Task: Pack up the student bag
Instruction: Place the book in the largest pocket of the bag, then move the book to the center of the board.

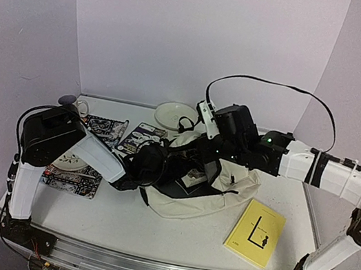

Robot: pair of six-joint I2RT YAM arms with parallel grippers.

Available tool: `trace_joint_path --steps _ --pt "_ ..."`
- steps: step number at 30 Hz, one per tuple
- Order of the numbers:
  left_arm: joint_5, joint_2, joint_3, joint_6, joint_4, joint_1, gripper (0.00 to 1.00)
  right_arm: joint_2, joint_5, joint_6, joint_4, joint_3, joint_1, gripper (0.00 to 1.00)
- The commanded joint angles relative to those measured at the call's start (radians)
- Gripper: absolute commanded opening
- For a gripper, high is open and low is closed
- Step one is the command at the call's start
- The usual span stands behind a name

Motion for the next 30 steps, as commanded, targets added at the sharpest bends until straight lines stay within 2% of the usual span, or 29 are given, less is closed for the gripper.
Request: trace_joint_path --steps 1,7,12,14,19,23,30 --pt "-0.137 -0.051 0.044 0.188 -0.028 -0.035 0.55 -0.075 0.058 -0.003 0.084 -0.011 0.007 0.0" --pt "-0.275 -0.157 0.025 0.383 -0.13 -0.087 0.76 -0.096 0.147 -0.02 0.078 -0.055 0.006 0.0" --pt "-0.31 -0.279 -0.031 0.499 -0.175 -0.12 0.94 -0.114 0.209 -0.006 0.057 -0.113 -0.015 0.0" --pt "-0.299 -0.339 -0.067 0.516 -0.189 -0.122 0.98 -0.131 0.211 0.011 0.051 -0.142 -0.035 0.0" --pt "-0.29 -0.485 -0.167 0.524 -0.248 -0.121 1.0 -0.184 0.214 0.03 0.041 -0.208 -0.08 0.0" --pt "-0.329 -0.548 -0.17 0.544 -0.386 -0.098 0.99 -0.222 0.214 0.038 0.036 -0.248 -0.111 0.0" --pt "-0.257 -0.469 -0.036 0.588 -0.609 0.105 1.0 -0.284 0.225 0.079 0.021 -0.28 -0.168 0.0"
